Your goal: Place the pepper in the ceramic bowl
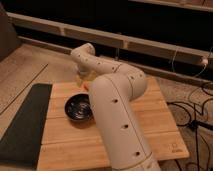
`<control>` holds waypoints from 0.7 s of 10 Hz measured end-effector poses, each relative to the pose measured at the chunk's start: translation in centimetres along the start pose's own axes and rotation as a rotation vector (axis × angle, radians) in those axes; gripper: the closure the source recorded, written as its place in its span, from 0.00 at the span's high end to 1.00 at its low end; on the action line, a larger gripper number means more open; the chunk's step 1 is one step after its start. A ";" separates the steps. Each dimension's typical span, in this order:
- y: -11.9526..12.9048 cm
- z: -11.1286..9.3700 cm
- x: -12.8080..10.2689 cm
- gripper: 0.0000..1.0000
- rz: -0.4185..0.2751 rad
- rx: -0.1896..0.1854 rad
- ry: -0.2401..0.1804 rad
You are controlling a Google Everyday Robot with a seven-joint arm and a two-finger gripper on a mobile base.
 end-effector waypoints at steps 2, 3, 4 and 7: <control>0.0 1.1 0.2 0.65 -0.016 -0.010 0.046; -0.2 1.8 0.6 0.65 -0.017 -0.019 0.075; -0.3 2.7 1.3 0.65 -0.016 -0.034 0.116; 0.1 4.4 2.0 0.65 -0.013 -0.071 0.188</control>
